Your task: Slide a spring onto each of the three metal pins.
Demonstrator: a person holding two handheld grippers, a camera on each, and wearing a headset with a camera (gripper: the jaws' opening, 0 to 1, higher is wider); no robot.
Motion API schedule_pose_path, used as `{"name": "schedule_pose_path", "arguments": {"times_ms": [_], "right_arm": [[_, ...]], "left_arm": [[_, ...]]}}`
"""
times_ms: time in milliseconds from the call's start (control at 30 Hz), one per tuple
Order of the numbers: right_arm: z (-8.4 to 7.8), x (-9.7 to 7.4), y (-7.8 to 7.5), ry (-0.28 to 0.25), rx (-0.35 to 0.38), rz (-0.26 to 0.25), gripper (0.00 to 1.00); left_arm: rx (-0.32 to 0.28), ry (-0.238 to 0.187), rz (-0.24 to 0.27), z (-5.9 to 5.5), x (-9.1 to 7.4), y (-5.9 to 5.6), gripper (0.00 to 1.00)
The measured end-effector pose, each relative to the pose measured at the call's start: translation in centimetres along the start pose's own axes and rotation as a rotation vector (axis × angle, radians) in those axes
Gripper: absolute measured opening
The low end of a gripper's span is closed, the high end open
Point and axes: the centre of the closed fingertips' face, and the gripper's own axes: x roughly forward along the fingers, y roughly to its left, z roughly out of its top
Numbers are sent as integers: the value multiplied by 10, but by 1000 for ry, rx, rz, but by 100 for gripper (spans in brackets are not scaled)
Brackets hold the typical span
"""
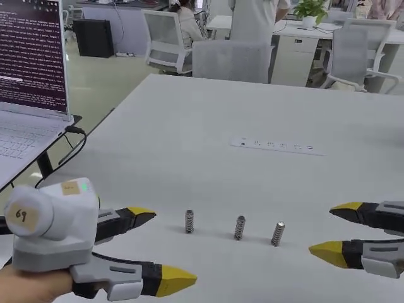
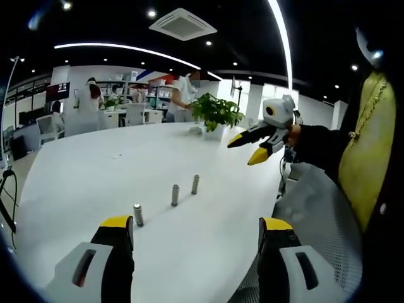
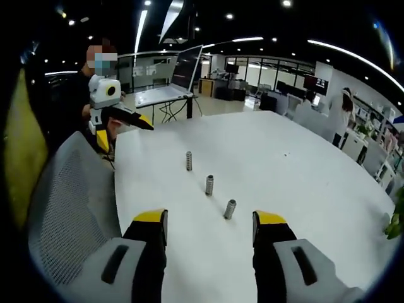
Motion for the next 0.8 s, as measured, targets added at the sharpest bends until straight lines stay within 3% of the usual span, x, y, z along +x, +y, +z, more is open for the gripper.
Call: {"name": "schedule_pose_path", "arguments": {"times_ms": [267,533,700,800], "right_arm": [[-9,-8,6,-61,74,-26,64],[-26,-8,17,-37,113,-15,73],[-27,-8,13,-75,153,-40,83],[-32,-7,13,-67,158,-39,86]], "left_arm": [[-11,-3,-3,-3,-2,-4,79],[-34,2,4,-12,-4,-3,79],[-45,0,10,-15,-4,0,79],[-51,4,13,-18,-3,1,79]]}}
